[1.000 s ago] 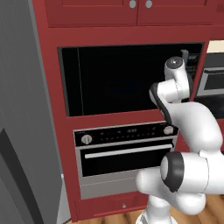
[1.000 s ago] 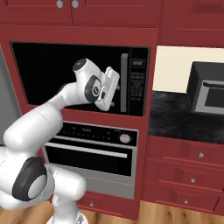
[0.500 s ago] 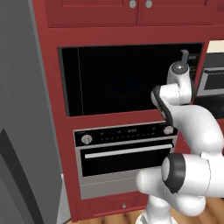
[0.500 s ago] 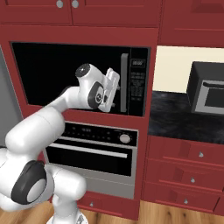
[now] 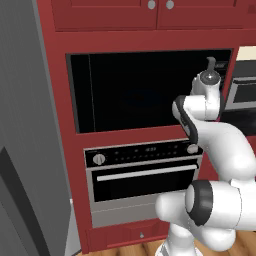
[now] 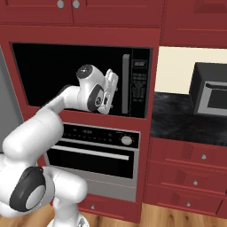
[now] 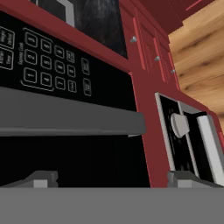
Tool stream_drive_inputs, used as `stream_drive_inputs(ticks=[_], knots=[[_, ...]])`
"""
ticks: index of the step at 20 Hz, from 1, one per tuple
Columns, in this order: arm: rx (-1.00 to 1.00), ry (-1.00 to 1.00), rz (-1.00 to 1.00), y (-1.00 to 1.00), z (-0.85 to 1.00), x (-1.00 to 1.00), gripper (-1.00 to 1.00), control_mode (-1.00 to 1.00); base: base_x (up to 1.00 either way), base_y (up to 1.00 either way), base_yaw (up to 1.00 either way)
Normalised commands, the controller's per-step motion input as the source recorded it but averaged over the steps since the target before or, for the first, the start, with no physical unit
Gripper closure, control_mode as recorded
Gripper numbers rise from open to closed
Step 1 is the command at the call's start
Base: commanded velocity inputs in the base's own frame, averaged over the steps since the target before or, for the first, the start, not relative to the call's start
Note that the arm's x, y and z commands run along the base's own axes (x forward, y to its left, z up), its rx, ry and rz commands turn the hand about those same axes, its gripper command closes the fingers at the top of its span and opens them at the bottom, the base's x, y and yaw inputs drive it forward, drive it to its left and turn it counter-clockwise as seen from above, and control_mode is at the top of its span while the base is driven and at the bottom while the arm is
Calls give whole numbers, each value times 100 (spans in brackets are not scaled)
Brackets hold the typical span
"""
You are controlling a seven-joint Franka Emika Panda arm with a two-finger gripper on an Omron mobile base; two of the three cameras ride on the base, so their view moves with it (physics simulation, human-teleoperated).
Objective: Transport the chicken drumstick from the fridge to the microwave and turn on the microwave.
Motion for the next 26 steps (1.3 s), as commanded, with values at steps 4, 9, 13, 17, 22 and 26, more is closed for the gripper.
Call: stream_drive_inputs(ticks=[4, 9, 13, 17, 22, 26], knots=[[6, 0, 6, 5, 0, -42, -100, -100, 0, 0, 0], [8, -3, 7, 0, 0, -62, -100, -100, 0, 0, 0], [13, -3, 7, 0, 2, -61, -100, -100, 0, 0, 0], [14, -1, 7, 0, 3, -47, -100, -100, 0, 0, 0], [12, -8, 17, -3, 6, -35, -100, -100, 0, 0, 0], [10, -22, 28, -35, 7, -42, -100, -100, 0, 0, 0]])
